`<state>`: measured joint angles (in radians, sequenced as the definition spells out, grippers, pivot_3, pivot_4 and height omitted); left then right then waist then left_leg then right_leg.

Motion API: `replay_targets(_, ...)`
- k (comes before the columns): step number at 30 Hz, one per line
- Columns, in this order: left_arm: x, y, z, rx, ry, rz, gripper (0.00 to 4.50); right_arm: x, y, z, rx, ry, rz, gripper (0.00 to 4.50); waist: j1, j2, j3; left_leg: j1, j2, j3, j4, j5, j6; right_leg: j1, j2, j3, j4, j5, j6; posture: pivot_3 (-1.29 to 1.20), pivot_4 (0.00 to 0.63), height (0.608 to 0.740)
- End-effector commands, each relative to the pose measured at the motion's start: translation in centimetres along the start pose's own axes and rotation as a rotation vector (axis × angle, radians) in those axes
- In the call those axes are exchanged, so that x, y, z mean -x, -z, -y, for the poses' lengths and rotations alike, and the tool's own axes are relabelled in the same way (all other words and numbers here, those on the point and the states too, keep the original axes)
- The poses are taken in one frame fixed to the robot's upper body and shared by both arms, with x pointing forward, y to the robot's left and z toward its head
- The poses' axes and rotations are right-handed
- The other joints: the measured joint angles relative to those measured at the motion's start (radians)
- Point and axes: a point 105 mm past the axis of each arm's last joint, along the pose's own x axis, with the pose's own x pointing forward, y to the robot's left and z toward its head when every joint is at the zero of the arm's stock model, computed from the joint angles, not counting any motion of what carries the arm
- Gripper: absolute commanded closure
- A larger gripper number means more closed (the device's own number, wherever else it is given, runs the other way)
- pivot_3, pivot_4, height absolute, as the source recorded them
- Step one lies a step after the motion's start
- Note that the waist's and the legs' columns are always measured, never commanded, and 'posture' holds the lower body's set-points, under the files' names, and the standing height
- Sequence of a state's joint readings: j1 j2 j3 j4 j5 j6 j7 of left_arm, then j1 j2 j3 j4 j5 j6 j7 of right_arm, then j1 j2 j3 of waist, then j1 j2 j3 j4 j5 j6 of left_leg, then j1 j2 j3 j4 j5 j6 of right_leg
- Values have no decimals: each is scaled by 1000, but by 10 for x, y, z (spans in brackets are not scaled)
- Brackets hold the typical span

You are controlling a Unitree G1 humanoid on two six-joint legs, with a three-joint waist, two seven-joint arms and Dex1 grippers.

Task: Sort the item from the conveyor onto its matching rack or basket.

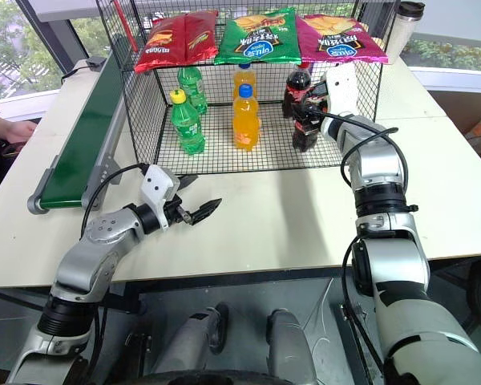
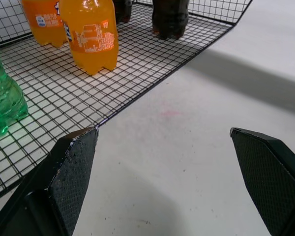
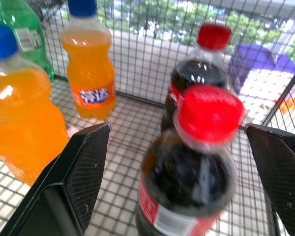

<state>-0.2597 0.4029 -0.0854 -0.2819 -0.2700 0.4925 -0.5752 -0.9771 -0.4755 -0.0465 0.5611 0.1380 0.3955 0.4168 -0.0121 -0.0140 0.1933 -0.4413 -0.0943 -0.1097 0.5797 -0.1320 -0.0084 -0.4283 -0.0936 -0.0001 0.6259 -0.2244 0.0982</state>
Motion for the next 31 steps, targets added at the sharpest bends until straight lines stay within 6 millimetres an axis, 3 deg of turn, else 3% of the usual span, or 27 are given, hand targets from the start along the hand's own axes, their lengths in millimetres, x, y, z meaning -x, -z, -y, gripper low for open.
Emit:
replay_targets(1,3,-11,1,-30,-3,38,0,13,-6,4,98,-37,-16,35,1,0,0,0,0,0,0,0,0,0,0,0,0,0,0,0,150,738)
replay_targets(6,3,-11,1,-28,-2,36,0,31,19,-5,117,-154,-130,35,0,0,0,0,0,0,0,0,0,0,0,0,0,-1,-2,0,150,738)
replay_targets(10,2,-10,2,-30,4,31,0,46,30,-29,117,-301,-172,35,-2,0,0,0,0,0,0,0,0,0,0,0,0,-1,-2,0,150,738)
replay_targets(17,1,-6,1,-34,-21,21,0,87,30,-96,33,-656,-93,35,2,0,0,0,0,0,1,0,0,1,-2,0,0,-1,-2,0,150,738)
replay_targets(20,0,-3,1,-29,-36,15,0,100,36,-112,-33,-727,-100,35,3,0,0,0,0,-1,2,0,0,1,-2,0,0,-2,-2,0,150,738)
replay_targets(24,-1,-1,2,-24,-48,13,0,108,47,-120,-100,-747,-118,35,2,0,0,0,0,-1,3,-2,-3,1,-3,0,0,-2,-2,0,150,738)
replay_targets(31,-2,1,5,-9,-54,14,0,108,59,-117,-125,-709,-150,35,2,0,0,0,0,-1,3,-2,-3,1,-3,-1,0,-2,-2,0,150,738)
